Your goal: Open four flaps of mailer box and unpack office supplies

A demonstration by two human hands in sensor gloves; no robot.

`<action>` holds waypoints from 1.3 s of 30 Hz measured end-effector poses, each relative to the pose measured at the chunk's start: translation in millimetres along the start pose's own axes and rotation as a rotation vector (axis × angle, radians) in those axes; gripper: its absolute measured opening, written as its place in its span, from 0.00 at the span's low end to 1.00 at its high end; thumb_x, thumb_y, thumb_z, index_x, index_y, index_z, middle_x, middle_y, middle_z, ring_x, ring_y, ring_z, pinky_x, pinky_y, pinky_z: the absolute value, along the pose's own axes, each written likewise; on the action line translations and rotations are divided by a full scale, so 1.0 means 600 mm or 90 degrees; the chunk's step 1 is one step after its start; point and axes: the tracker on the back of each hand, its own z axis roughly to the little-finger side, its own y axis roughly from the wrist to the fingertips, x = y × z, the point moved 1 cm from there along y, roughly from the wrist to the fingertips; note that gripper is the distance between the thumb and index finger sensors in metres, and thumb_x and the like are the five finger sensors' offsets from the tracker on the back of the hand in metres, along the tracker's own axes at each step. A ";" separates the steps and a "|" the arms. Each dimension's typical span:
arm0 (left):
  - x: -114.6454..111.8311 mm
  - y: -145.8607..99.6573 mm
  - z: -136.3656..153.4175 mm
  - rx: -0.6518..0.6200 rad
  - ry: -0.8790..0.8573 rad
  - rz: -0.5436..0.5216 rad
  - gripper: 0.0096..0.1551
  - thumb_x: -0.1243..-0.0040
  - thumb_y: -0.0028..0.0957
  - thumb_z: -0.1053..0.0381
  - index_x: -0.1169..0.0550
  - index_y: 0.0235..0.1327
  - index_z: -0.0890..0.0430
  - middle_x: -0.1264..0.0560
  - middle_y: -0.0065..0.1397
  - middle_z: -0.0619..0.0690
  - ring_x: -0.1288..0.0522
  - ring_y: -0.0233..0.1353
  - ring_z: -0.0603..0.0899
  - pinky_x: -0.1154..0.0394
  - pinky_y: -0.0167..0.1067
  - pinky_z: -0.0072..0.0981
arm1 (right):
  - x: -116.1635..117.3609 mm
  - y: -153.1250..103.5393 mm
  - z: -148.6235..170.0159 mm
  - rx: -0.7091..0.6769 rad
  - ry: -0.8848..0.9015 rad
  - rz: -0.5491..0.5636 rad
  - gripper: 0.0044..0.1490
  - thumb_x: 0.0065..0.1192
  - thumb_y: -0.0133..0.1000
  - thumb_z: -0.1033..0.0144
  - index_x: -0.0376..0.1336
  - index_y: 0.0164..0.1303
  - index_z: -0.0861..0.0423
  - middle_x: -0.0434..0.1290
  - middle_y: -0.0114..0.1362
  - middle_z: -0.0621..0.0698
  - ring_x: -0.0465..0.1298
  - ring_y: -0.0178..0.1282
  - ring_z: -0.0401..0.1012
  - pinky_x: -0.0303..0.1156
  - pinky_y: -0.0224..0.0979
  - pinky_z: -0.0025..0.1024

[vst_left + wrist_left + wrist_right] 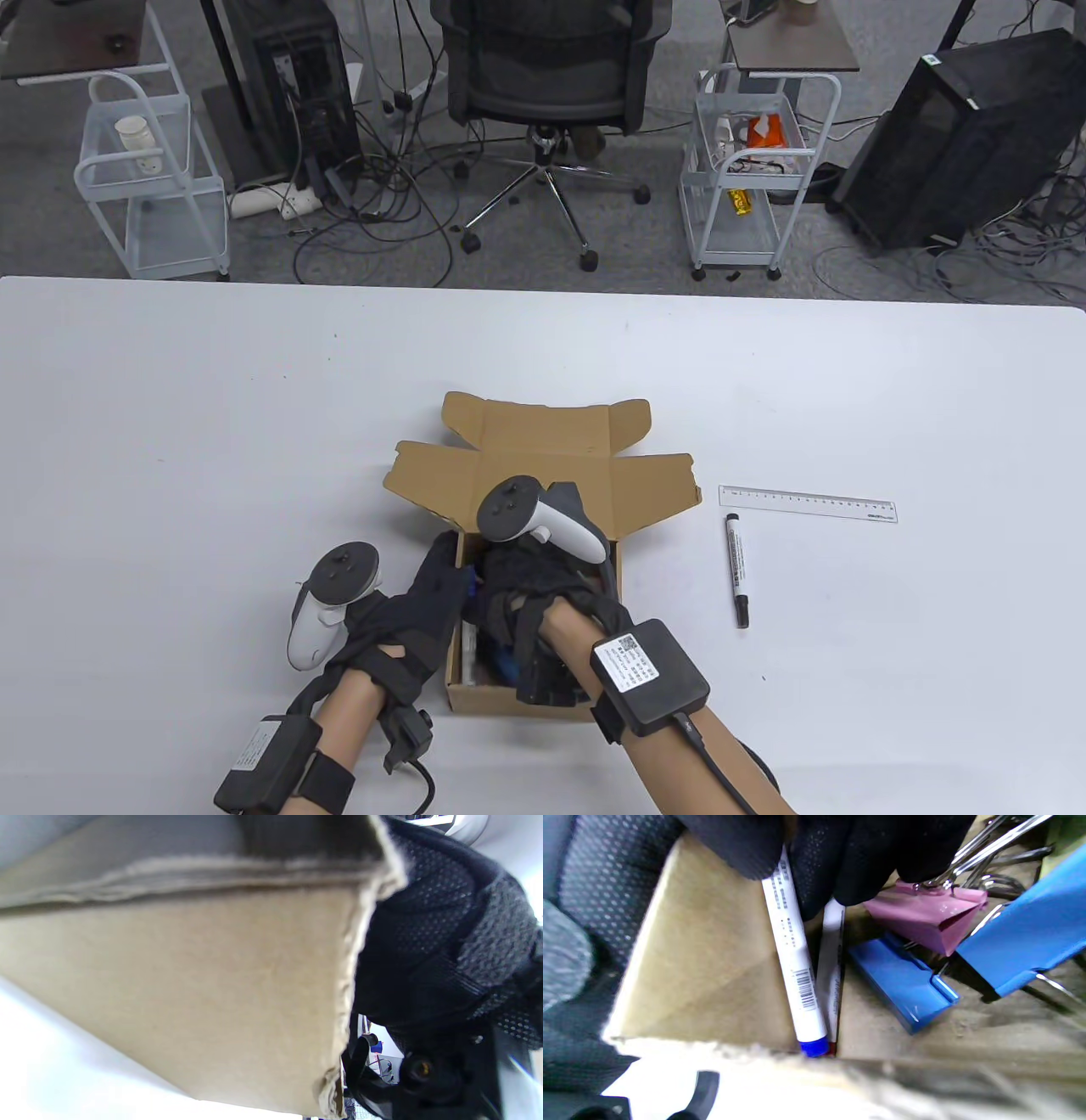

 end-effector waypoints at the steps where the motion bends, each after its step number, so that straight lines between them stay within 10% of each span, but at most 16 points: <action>1: 0.000 0.000 0.000 0.000 0.000 0.000 0.49 0.68 0.64 0.38 0.71 0.81 0.59 0.72 0.86 0.70 0.68 0.85 0.77 0.53 0.78 0.68 | 0.000 0.001 0.001 -0.002 0.004 -0.003 0.46 0.56 0.67 0.59 0.41 0.84 0.67 0.71 0.78 0.47 0.68 0.85 0.48 0.63 0.87 0.55; 13: 0.000 0.000 0.000 0.000 0.002 0.001 0.49 0.68 0.64 0.38 0.71 0.81 0.59 0.72 0.86 0.70 0.68 0.85 0.77 0.53 0.78 0.69 | -0.004 -0.011 0.009 0.029 0.018 0.048 0.31 0.59 0.65 0.54 0.55 0.78 0.47 0.75 0.74 0.43 0.70 0.83 0.49 0.65 0.85 0.55; 39: -0.002 0.001 -0.001 0.000 0.008 -0.004 0.49 0.68 0.64 0.38 0.72 0.80 0.59 0.72 0.86 0.71 0.67 0.85 0.78 0.53 0.77 0.69 | -0.065 -0.090 0.007 -0.002 0.046 0.182 0.33 0.60 0.65 0.60 0.56 0.78 0.59 0.78 0.68 0.52 0.79 0.68 0.57 0.71 0.74 0.62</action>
